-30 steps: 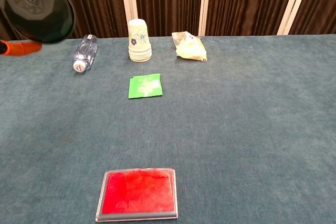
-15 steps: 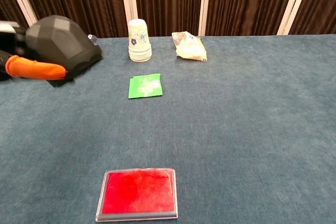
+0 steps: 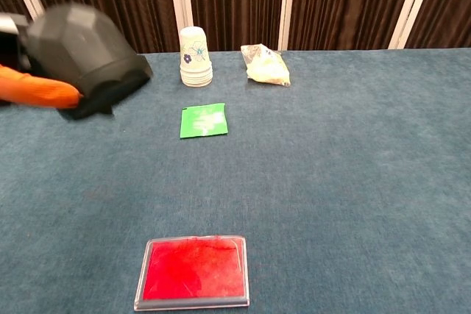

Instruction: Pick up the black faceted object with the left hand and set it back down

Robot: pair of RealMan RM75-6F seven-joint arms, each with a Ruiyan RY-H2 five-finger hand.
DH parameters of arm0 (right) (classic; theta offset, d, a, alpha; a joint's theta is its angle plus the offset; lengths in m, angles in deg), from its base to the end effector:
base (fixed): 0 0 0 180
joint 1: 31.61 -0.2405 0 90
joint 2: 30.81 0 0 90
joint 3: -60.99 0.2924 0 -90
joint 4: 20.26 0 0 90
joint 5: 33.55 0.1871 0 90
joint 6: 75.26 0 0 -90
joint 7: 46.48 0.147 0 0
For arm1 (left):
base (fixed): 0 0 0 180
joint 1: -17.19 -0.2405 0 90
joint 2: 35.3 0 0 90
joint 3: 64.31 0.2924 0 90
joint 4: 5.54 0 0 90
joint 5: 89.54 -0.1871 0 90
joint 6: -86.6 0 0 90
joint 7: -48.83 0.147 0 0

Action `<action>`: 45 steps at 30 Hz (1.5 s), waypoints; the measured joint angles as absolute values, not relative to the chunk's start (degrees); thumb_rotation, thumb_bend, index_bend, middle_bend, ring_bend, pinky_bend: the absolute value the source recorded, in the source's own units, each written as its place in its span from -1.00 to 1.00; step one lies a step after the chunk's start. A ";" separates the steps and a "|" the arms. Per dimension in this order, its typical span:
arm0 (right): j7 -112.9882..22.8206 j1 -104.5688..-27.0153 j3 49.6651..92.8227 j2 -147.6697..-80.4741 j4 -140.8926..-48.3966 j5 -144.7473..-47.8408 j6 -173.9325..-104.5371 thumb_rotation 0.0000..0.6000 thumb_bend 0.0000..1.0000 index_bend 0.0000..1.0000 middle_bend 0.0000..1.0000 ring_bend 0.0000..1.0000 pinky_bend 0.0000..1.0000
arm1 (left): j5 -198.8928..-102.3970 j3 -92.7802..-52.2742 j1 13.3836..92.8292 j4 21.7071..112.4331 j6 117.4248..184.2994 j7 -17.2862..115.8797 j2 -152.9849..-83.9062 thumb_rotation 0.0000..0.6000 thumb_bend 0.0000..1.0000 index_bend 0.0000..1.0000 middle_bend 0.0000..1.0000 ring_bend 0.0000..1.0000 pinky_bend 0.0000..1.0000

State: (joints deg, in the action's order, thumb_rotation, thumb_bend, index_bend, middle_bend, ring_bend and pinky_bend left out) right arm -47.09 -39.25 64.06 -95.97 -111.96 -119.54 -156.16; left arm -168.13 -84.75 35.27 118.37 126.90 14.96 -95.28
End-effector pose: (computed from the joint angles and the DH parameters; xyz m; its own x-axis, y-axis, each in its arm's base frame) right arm -0.3301 -0.2015 0.1812 0.4011 -0.0526 0.9145 -0.9155 -0.0551 0.3984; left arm -0.1608 0.2395 0.1293 -0.4482 0.6234 0.6407 0.8366 0.0400 0.5463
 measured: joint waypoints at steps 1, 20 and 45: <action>-47.08 -39.25 64.06 -95.96 -111.96 -119.53 -156.15 1.00 -0.43 -0.91 -0.95 -0.87 -0.98 | -171.00 -84.41 34.71 116.94 130.75 20.01 -96.90 1.00 0.11 -0.08 0.01 -0.75 -0.67; -46.59 -39.15 63.98 -95.62 -112.10 -119.63 -156.22 1.00 -0.43 -0.91 -0.95 -0.87 -0.98 | -198.71 -78.56 30.57 90.84 167.16 75.66 -120.13 1.00 0.12 -0.10 0.01 -0.75 -0.68; -47.12 -39.43 63.94 -96.20 -111.80 -119.58 -155.70 1.00 -0.43 -0.91 -0.95 -0.87 -0.98 | -163.91 -77.24 38.66 118.85 130.32 11.53 -91.82 1.00 0.12 -0.10 -0.01 -0.75 -0.68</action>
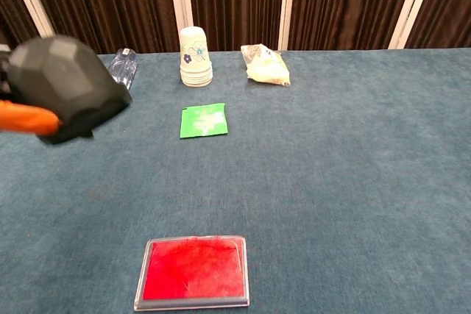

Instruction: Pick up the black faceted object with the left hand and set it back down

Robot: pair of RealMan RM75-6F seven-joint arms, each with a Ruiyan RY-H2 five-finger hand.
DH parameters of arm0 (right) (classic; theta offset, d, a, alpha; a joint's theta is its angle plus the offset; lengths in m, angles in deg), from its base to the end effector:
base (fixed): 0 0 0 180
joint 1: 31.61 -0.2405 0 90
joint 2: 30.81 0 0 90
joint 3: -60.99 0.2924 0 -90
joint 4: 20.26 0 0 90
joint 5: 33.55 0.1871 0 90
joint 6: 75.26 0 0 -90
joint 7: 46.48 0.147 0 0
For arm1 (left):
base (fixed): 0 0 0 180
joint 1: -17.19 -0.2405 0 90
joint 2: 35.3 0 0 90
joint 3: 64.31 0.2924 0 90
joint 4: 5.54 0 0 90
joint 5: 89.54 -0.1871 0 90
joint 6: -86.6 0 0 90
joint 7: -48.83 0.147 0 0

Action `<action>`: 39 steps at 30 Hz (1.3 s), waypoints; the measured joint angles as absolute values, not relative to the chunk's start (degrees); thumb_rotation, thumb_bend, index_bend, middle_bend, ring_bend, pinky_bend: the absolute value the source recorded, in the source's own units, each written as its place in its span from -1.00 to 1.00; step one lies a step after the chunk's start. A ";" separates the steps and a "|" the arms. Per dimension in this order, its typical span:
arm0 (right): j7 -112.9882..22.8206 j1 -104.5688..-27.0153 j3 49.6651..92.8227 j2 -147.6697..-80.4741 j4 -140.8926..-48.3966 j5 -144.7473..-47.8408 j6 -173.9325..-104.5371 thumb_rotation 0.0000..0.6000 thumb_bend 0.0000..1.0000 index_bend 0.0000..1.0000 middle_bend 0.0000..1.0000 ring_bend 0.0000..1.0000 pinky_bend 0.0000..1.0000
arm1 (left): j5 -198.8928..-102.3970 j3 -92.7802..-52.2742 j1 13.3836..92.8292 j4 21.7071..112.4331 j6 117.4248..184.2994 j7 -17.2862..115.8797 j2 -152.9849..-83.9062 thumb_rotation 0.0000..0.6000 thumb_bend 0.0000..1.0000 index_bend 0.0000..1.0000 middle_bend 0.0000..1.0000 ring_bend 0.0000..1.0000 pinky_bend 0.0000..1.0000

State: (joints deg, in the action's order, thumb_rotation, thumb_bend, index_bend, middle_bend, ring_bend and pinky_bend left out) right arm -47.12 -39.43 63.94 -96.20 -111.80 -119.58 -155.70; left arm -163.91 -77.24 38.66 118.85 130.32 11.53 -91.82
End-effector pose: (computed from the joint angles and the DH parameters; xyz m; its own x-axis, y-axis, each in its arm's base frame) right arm -0.3303 -0.2021 0.1786 0.4012 -0.0615 0.9139 -0.9155 -0.0586 0.3979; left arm -0.1775 0.2342 0.1318 -0.5146 0.6025 0.6101 0.8293 0.1689 0.5327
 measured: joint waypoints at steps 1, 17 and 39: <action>-47.08 -39.43 63.91 -96.18 -111.80 -119.62 -155.69 1.00 -0.43 -0.91 -0.95 -0.87 -0.98 | -164.17 -77.11 38.62 118.50 131.99 13.18 -92.14 1.00 0.12 -0.10 -0.01 -0.75 -0.68; -47.08 -39.67 64.13 -95.88 -112.18 -119.25 -155.31 1.00 -0.43 -0.91 -0.95 -0.87 -0.98 | -177.36 -74.33 35.91 97.18 160.61 45.07 -112.90 1.00 0.12 -0.10 -0.01 -0.75 -0.71; -47.50 -39.66 63.66 -96.44 -111.68 -119.29 -154.97 1.00 -0.43 -0.91 -0.95 -0.87 -0.98 | -170.28 -73.20 39.35 80.87 154.72 43.12 -120.33 1.00 0.12 -0.12 -0.05 -0.76 -0.76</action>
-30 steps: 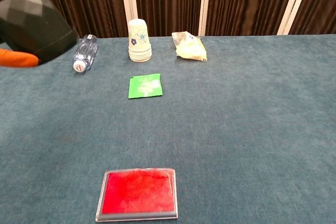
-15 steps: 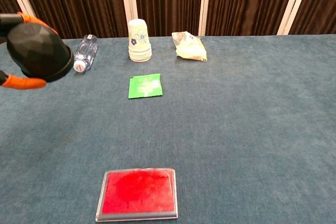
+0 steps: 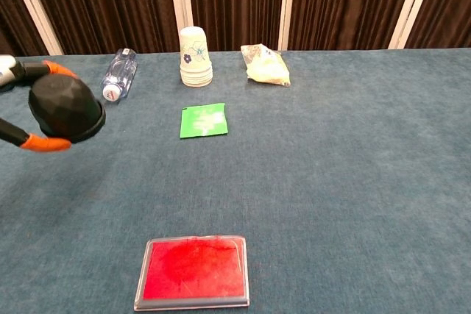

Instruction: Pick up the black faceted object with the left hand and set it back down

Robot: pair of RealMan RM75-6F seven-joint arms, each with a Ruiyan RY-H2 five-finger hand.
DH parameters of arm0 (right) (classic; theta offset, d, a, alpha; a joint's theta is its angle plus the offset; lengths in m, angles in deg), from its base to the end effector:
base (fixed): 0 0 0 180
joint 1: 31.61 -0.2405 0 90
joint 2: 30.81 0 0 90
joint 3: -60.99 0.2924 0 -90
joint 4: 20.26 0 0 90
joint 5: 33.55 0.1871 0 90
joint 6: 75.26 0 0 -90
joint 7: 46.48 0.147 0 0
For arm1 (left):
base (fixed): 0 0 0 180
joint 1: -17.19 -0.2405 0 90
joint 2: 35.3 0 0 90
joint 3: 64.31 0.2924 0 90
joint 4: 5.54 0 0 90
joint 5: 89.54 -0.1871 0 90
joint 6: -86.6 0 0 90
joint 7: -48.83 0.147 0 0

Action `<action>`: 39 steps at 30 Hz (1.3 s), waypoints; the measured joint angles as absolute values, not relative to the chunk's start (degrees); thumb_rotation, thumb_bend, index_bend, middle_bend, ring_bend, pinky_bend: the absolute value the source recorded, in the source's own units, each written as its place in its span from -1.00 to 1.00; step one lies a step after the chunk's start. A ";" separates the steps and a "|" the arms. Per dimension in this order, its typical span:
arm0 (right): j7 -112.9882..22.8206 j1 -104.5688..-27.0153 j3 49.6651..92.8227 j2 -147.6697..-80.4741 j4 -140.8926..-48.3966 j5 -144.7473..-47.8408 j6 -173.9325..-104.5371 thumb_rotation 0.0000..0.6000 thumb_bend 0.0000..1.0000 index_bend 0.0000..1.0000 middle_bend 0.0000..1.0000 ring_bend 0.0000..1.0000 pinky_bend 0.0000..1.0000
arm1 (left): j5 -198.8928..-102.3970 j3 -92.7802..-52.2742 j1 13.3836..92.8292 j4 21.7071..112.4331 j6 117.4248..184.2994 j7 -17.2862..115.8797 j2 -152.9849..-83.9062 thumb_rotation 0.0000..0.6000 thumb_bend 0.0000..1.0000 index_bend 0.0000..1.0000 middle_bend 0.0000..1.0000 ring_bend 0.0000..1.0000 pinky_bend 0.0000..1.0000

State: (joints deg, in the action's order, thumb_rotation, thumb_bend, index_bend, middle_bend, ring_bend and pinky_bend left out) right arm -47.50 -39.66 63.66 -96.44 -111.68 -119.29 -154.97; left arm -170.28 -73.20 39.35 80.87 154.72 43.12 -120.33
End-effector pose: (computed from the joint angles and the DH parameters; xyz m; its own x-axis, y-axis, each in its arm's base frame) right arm -0.3315 -0.2024 0.1752 0.4056 -0.0774 0.9108 -0.9138 -0.0579 0.4020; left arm -0.2572 0.2884 0.0535 0.0623 0.1926 0.9793 0.9806 -0.1947 -0.0241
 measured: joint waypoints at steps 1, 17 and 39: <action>-47.50 -39.63 63.65 -96.44 -111.67 -119.26 -155.00 1.00 -0.43 -0.91 -0.95 -0.87 -0.98 | -169.84 -73.22 39.47 80.45 154.30 43.00 -120.51 1.00 0.12 -0.12 -0.05 -0.76 -0.77; -47.27 -39.88 63.68 -96.71 -111.32 -118.97 -154.43 1.00 -0.43 -0.91 -0.95 -0.87 -0.98 | -164.14 -73.09 42.23 73.10 148.89 44.38 -125.90 1.00 0.11 -0.16 -0.19 -0.83 -0.82; -46.19 -39.84 63.63 -96.37 -111.28 -118.93 -154.30 1.00 -0.43 -0.91 -0.95 -0.87 -0.98 | -162.70 -71.45 43.32 66.72 146.36 45.61 -130.31 1.00 -0.13 -0.49 -0.72 -1.00 -0.96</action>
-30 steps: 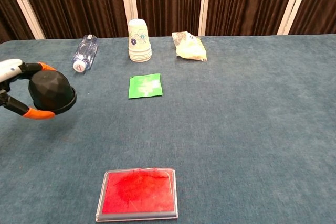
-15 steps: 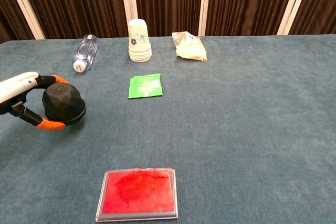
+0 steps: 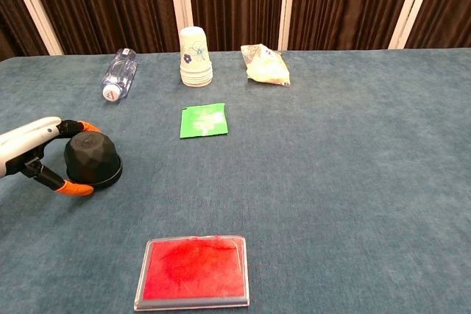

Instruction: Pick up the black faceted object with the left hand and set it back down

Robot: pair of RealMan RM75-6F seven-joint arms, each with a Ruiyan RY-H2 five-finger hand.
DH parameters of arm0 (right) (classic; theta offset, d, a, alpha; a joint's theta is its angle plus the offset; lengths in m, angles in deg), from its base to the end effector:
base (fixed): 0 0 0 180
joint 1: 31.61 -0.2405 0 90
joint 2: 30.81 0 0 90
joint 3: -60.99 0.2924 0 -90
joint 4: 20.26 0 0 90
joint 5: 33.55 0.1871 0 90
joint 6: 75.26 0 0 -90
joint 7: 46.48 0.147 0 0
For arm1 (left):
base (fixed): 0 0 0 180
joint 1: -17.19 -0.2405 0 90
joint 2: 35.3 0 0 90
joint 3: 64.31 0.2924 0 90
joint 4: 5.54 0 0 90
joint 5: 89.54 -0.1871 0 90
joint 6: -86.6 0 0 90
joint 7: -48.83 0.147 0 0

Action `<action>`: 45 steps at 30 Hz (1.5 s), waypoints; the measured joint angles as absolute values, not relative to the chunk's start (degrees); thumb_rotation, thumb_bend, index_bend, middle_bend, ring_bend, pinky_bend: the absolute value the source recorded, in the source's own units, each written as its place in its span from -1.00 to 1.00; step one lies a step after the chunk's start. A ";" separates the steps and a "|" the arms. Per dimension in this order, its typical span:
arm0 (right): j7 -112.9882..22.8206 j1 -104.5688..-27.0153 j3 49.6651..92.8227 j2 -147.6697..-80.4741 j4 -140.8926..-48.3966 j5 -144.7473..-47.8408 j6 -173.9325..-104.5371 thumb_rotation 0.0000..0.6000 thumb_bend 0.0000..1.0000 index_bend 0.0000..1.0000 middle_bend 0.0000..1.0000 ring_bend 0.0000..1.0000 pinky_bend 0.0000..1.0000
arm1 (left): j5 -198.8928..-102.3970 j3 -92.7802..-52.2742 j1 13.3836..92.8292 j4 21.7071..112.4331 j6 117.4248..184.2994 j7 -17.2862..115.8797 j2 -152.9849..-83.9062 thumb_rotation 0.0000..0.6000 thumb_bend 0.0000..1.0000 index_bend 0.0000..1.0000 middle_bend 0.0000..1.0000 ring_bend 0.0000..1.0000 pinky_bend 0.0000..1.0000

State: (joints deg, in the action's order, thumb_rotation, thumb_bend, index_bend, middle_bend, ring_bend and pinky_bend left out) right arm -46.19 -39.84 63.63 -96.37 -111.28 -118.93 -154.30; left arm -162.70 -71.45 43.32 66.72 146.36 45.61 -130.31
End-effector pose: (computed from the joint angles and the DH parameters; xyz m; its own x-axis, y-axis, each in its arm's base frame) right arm -0.3338 -0.2035 0.1750 0.3914 -0.0886 0.9159 -0.9201 -0.0519 0.3882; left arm -0.2806 0.3049 -0.0148 0.1469 0.3197 0.9361 0.9875 -0.1013 -0.1204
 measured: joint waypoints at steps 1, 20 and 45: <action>-46.31 -39.91 63.65 -96.42 -111.28 -118.85 -154.13 1.00 -0.43 -0.91 -0.95 -0.87 -0.98 | -162.72 -71.30 43.39 66.83 146.12 45.85 -130.14 1.00 -0.14 -0.52 -0.75 -1.00 -0.96; -46.62 -40.10 63.90 -96.51 -111.24 -118.68 -154.16 1.00 -0.43 -0.91 -0.95 -0.87 -0.98 | -165.87 -71.02 42.93 72.37 149.99 44.88 -126.72 1.00 -0.21 -0.68 -0.78 -1.00 -0.98; -46.01 -39.87 63.64 -96.41 -111.57 -118.76 -154.27 1.00 -0.43 -0.91 -0.95 -0.87 -0.98 | -162.11 -71.87 42.86 73.30 151.36 52.99 -128.30 1.00 0.13 -0.42 0.04 -0.96 -0.98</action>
State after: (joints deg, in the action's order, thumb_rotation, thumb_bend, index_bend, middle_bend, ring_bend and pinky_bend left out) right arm -46.01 -39.87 63.64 -96.41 -111.57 -118.76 -154.27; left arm -162.11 -71.87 42.86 73.30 151.36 52.99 -128.30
